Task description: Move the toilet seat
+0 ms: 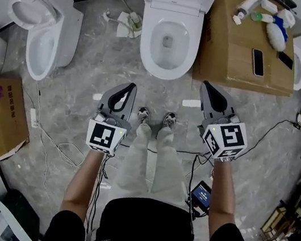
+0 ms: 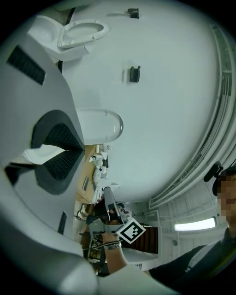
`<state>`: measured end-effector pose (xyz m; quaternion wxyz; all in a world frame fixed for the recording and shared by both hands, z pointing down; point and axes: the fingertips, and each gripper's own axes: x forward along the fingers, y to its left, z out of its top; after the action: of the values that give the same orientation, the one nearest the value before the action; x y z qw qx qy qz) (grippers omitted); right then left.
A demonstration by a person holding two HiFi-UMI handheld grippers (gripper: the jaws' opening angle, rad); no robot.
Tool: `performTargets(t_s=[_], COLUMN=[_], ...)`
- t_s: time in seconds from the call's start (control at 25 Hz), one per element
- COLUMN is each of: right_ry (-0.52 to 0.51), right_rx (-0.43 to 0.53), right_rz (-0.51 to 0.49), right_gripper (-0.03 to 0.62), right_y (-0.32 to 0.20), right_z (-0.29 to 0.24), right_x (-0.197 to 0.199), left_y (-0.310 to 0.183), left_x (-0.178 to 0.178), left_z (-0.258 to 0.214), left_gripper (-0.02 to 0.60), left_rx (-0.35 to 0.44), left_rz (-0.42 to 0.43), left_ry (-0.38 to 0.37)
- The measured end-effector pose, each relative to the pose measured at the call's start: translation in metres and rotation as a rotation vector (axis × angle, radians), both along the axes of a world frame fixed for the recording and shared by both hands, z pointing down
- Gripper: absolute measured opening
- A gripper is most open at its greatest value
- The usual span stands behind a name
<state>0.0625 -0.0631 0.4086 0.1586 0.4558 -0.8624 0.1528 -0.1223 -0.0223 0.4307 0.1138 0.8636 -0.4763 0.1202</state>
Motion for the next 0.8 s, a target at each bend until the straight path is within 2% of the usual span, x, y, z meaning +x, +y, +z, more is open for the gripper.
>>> performTargets(t_s=[0.24,0.44,0.8], right_ry=[0.045,0.112,0.247], right_rx=[-0.048,-0.082,-0.122], right_rz=[-0.047,-0.112,-0.183], right_gripper=[0.012,0.012,0.012], right_y=[-0.021,-0.022,-0.023], right_z=[0.073,0.137,0.265], right_x=[0.001,0.001,0.006], left_y=[-0.023,-0.032,-0.043], left_x=[0.014,0.037,0.052], left_z=[0.056,0.109,0.236], left_gripper=[0.011,0.011,0.011], left_rx=[0.0,0.016,-0.068], left_rz=[0.02,0.077,0.147], left_ry=[-0.073,-0.138,-0.227])
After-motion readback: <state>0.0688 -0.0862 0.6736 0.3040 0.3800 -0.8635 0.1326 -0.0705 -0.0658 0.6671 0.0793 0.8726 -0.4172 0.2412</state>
